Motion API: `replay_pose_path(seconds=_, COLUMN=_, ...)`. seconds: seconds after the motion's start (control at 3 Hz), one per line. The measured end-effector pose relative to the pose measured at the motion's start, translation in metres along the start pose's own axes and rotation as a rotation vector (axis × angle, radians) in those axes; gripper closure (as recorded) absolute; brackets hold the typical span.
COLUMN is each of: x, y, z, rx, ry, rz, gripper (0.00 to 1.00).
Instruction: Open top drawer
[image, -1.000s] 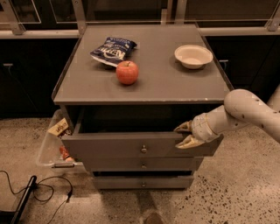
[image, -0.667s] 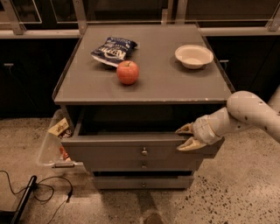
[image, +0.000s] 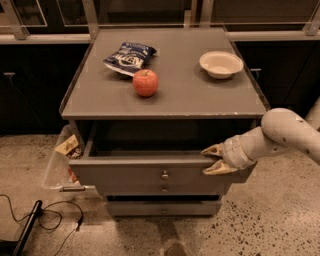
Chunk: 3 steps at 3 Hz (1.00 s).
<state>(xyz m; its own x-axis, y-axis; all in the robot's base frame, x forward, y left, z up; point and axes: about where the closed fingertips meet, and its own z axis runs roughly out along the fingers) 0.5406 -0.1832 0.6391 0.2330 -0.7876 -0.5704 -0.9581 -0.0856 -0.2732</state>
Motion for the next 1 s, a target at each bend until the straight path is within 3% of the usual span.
replay_pose_path(seconds=0.33, x=0.0, y=0.018, z=-0.001, rx=-0.001, ry=-0.007, rz=0.006, gripper=0.81)
replay_pose_path(seconds=1.0, x=-0.005, y=0.006, z=-0.001, rx=-0.009, ry=-0.028, rz=0.006, gripper=0.35)
